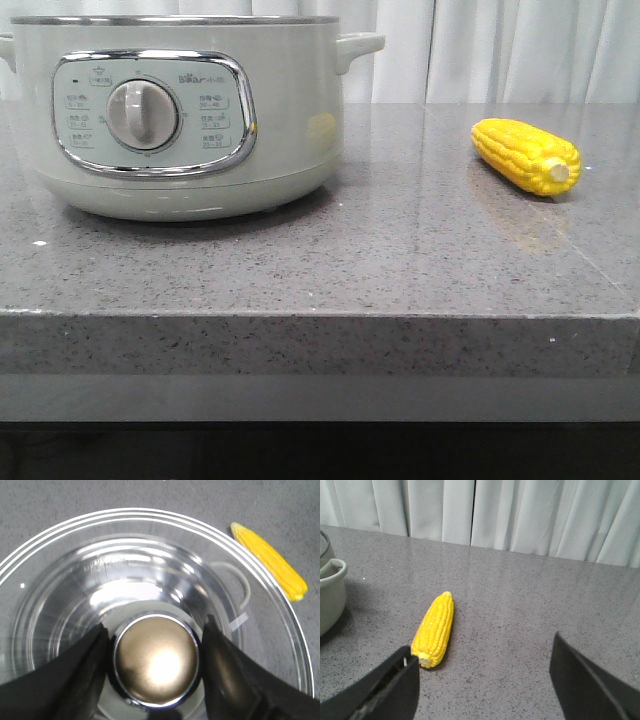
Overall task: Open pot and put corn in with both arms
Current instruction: 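Lift the glass lid off the pot with the left gripper, then lower the right gripper onto the yellow corn cob and grasp it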
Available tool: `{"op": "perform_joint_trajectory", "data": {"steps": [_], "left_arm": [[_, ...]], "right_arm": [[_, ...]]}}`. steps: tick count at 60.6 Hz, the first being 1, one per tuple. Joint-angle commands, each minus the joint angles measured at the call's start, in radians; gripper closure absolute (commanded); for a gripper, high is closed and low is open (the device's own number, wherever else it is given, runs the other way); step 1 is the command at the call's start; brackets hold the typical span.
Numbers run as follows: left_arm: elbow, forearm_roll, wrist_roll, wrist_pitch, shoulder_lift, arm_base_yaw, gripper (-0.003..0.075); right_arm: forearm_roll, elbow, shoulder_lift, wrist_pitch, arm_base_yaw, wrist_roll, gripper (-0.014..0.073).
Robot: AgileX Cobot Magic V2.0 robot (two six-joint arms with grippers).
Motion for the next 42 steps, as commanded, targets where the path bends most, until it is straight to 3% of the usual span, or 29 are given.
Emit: {"op": "perform_joint_trajectory", "data": {"steps": [1,17,42], "left_arm": [[0.068,-0.031,0.007,-0.158,-0.135,-0.006,0.0445],[0.412,-0.031,0.007,-0.251,-0.419,-0.006,0.0445],[0.815,-0.032,0.007,-0.251,-0.836,-0.006,0.0445]], "right_arm": [[0.011,-0.035,0.011,-0.076,-0.002,0.002,0.0034],[0.012,-0.035,0.021,-0.076,-0.002,0.002,0.0034],[0.013,-0.035,0.073,-0.074,-0.002,0.002,0.0034]]}}
